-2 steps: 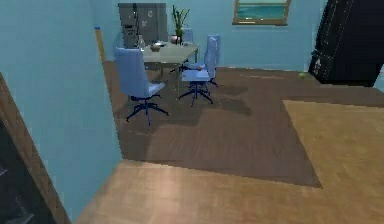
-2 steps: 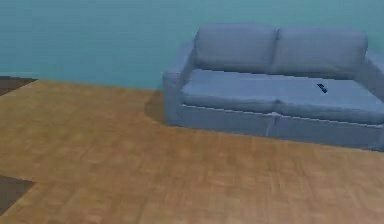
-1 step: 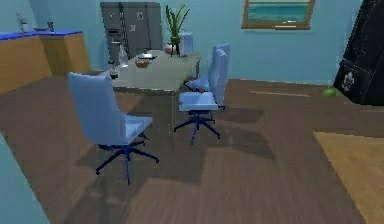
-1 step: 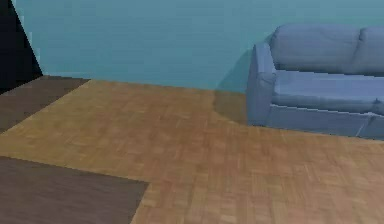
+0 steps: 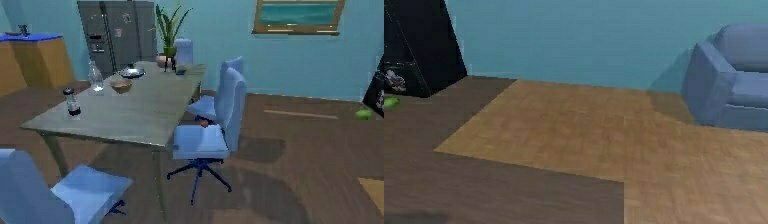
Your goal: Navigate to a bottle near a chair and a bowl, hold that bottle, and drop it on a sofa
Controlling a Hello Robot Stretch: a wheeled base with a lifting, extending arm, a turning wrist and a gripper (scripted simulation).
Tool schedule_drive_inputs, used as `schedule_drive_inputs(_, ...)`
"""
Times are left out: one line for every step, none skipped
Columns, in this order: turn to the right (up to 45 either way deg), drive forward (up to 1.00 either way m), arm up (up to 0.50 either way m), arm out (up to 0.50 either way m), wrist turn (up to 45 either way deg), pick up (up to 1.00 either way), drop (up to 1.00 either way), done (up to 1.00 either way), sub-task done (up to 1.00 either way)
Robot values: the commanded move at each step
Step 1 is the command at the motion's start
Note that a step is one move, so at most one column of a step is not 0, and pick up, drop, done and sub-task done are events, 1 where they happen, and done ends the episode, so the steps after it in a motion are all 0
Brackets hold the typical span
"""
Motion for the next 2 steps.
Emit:
schedule_drive_inputs(-45.0,0.00,0.00,0.00,0.0,0.00,0.00,0.00,0.00)
schedule_drive_inputs(-18.0,0.00,0.00,0.00,0.0,0.00,0.00,0.00,0.00)
